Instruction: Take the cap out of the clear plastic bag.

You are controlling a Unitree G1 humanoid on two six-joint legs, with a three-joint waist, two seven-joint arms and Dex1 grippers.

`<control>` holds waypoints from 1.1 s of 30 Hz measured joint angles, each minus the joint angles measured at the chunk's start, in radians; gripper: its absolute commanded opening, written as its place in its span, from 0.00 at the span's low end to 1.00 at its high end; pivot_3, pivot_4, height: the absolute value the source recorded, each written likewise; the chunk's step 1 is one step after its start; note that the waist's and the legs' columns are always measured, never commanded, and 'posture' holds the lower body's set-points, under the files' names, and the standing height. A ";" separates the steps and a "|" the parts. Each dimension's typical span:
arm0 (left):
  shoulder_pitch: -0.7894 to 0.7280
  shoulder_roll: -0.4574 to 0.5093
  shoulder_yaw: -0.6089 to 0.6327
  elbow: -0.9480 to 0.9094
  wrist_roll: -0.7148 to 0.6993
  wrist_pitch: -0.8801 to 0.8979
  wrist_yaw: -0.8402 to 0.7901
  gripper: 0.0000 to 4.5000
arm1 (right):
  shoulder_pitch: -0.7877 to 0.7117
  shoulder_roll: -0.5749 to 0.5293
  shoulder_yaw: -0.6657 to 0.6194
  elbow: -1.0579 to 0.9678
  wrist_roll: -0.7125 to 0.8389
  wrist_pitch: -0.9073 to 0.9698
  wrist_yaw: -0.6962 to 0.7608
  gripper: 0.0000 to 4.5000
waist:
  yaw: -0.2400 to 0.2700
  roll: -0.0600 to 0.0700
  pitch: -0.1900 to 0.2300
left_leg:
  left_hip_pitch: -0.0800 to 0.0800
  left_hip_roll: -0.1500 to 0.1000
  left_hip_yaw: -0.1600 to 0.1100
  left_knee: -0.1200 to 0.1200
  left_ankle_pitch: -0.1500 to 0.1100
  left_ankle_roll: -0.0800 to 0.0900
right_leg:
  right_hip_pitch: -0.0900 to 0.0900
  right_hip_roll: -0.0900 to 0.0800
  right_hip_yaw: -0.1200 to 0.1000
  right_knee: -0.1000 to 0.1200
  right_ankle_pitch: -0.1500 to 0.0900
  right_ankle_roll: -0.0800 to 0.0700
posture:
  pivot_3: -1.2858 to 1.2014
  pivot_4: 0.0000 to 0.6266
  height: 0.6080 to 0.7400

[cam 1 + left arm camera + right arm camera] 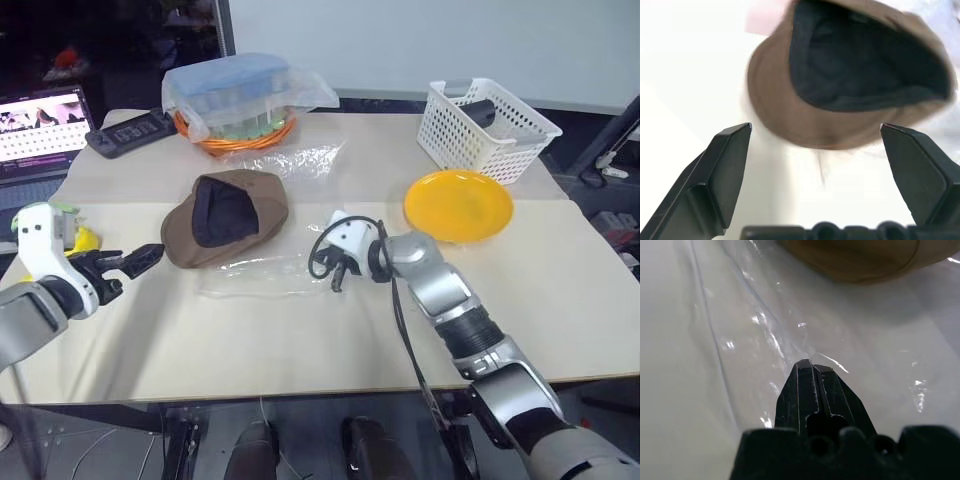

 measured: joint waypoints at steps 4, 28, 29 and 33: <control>-0.028 0.057 -0.056 -0.103 0.047 0.002 -0.177 1.00 | -0.009 -0.046 -0.019 -0.085 0.105 0.057 0.117 0.49 | 0.001 0.000 0.000 | 0.000 0.000 0.000 -0.002 0.000 0.000 | -0.001 0.000 0.000 0.000 -0.001 0.001 | 0.52 0.24 1.00; 0.183 -0.733 -0.209 -0.102 0.918 -0.621 0.044 1.00 | 0.424 0.013 -0.555 -0.230 0.330 0.040 -0.375 0.99 | 0.014 -0.001 -0.002 | 0.003 -0.001 0.000 -0.003 0.005 0.008 | 0.002 0.000 0.003 0.001 0.002 0.007 | 0.52 0.24 1.00; 0.183 -0.760 -0.223 -0.102 0.979 -0.666 0.073 1.00 | 0.466 0.037 -0.555 -0.231 0.304 -0.006 -0.424 0.99 | 0.015 0.000 -0.002 | 0.003 -0.001 0.000 -0.002 0.005 0.008 | 0.003 0.000 0.003 0.000 0.002 0.008 | 0.52 0.24 1.00; 0.189 -0.842 -0.275 -0.111 1.072 -0.766 0.114 1.00 | 0.574 0.086 -0.520 -0.222 0.234 -0.121 -0.516 0.99 | 0.013 0.000 -0.004 | 0.003 -0.001 0.001 -0.001 0.005 0.008 | 0.003 0.000 0.004 0.000 0.001 0.011 | 0.52 0.24 1.00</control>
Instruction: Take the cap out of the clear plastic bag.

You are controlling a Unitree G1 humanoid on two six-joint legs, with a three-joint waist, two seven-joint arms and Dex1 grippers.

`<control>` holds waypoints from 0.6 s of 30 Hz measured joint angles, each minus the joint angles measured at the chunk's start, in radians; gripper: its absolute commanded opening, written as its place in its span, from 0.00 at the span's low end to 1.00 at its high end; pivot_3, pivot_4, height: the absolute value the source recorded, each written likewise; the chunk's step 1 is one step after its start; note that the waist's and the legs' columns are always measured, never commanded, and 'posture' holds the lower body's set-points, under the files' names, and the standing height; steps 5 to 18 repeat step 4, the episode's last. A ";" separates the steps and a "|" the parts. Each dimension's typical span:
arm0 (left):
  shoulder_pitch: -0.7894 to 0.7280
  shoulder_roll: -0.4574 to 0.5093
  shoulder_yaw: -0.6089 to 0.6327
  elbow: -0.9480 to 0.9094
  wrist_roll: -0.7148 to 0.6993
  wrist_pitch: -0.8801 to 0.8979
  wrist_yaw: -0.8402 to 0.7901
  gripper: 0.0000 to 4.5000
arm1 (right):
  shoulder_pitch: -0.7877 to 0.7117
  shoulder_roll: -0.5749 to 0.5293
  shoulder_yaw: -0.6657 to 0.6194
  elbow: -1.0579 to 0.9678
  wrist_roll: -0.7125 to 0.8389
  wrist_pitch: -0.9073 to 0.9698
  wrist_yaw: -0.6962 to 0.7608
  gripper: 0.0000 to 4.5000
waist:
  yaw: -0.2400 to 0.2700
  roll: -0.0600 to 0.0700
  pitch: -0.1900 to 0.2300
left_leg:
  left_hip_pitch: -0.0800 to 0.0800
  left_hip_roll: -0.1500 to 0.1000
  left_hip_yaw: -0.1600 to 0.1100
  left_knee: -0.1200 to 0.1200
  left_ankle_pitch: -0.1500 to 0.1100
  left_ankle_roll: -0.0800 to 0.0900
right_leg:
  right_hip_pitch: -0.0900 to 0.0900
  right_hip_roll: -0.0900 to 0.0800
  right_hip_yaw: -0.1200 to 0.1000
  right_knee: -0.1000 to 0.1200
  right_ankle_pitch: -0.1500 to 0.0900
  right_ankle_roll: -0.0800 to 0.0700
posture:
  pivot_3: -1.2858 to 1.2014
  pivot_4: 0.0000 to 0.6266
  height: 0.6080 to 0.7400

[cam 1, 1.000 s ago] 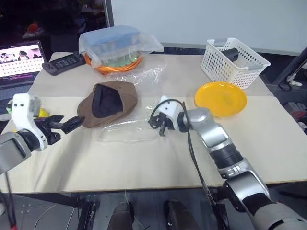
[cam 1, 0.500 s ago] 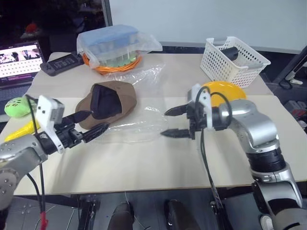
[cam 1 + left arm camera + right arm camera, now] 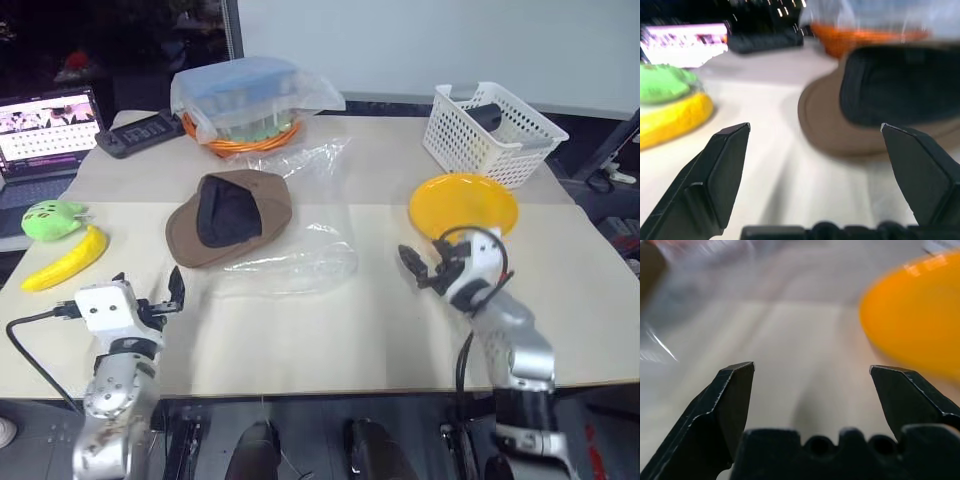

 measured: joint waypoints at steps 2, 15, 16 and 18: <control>0.035 -0.031 -0.035 0.006 0.031 -0.039 -0.010 1.00 | 0.038 -0.001 0.023 0.013 -0.038 -0.056 -0.029 0.99 | -0.006 0.000 -0.002 | 0.001 0.000 0.000 0.000 0.000 0.000 | 0.000 0.000 0.001 0.000 -0.001 0.001 | 0.52 0.24 1.00; 0.062 -0.047 -0.052 0.028 0.052 -0.052 -0.018 1.00 | 0.052 -0.009 0.034 0.042 -0.066 -0.089 -0.045 0.99 | -0.013 0.000 -0.002 | 0.002 0.000 0.000 0.000 0.000 0.000 | 0.000 0.001 0.001 0.001 -0.002 0.000 | 0.52 0.24 1.00; 0.062 -0.047 -0.052 0.028 0.052 -0.052 -0.018 1.00 | 0.052 -0.009 0.034 0.042 -0.066 -0.089 -0.045 0.99 | -0.013 0.000 -0.002 | 0.002 0.000 0.000 0.000 0.000 0.000 | 0.000 0.001 0.001 0.001 -0.002 0.000 | 0.52 0.24 1.00; 0.062 -0.047 -0.052 0.028 0.052 -0.052 -0.018 1.00 | 0.052 -0.009 0.034 0.042 -0.066 -0.089 -0.045 0.99 | -0.013 0.000 -0.002 | 0.002 0.000 0.000 0.000 0.000 0.000 | 0.000 0.001 0.001 0.001 -0.002 0.000 | 0.52 0.24 1.00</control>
